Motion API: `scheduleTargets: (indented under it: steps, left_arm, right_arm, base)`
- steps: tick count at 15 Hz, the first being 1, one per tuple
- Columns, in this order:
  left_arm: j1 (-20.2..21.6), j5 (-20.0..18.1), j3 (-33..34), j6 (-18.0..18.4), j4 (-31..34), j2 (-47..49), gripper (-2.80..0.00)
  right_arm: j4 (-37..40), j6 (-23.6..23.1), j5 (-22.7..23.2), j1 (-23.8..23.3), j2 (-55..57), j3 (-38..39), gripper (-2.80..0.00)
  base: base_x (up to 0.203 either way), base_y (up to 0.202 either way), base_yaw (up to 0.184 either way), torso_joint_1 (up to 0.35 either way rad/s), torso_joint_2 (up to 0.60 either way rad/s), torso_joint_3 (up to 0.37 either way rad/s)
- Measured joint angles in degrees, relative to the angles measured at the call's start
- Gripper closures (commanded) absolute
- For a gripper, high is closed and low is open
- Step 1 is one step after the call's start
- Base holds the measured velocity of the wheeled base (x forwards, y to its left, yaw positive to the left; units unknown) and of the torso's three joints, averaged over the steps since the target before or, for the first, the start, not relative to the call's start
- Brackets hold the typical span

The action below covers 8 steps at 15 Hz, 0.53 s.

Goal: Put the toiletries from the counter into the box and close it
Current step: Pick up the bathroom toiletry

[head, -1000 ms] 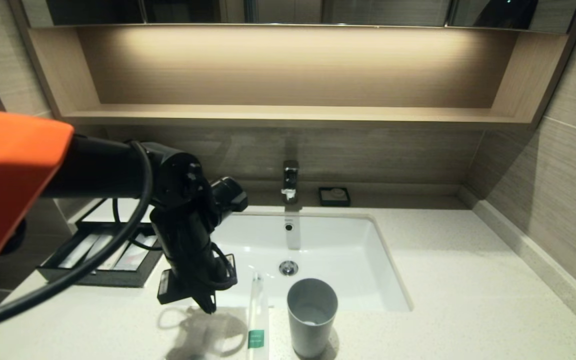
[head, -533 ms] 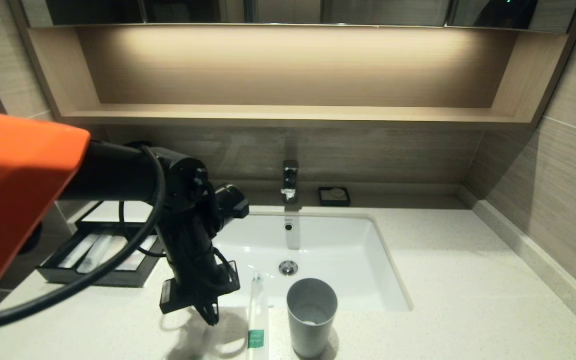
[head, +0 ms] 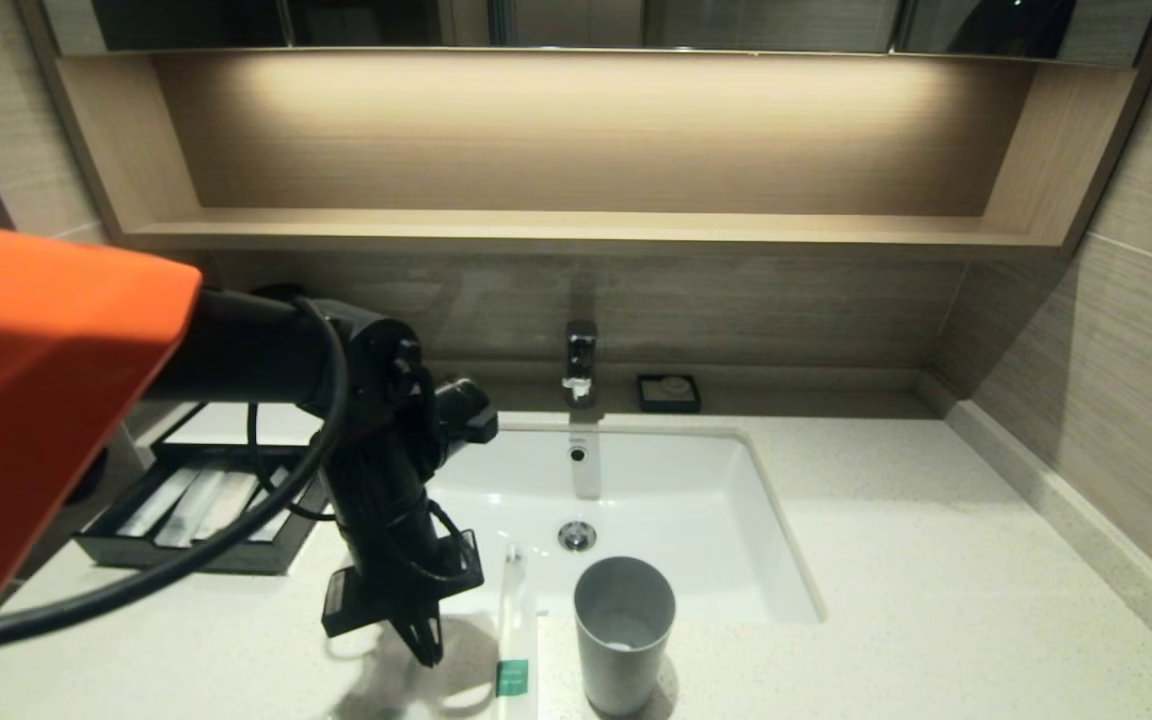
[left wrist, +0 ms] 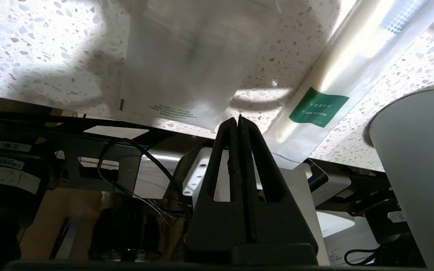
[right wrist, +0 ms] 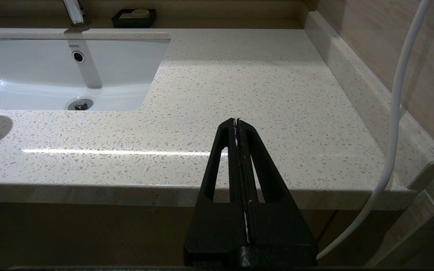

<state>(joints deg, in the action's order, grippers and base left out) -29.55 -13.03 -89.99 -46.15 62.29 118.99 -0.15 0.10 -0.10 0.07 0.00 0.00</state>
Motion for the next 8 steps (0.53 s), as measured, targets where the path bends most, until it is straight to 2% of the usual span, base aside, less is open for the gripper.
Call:
scheduleTargets:
  steps: [3,8]
  left_arm:
    - [1.69,-0.41,-0.25,2.29,0.04,1.33,0.00]
    - [2.19,-2.06,-0.37,2.47,0.18,2.70,0.00]
  right_arm:
    - [0.01,-0.01,0.00,0.00,0.00,0.00,0.00]
    - [-0.01,-0.03,0.02,0.00,0.00,0.00,0.00]
  base:
    - [0.000,0.000,0.000,0.000,0.00,0.000]
    - [0.000,0.000,0.000,0.000,0.00,0.000]
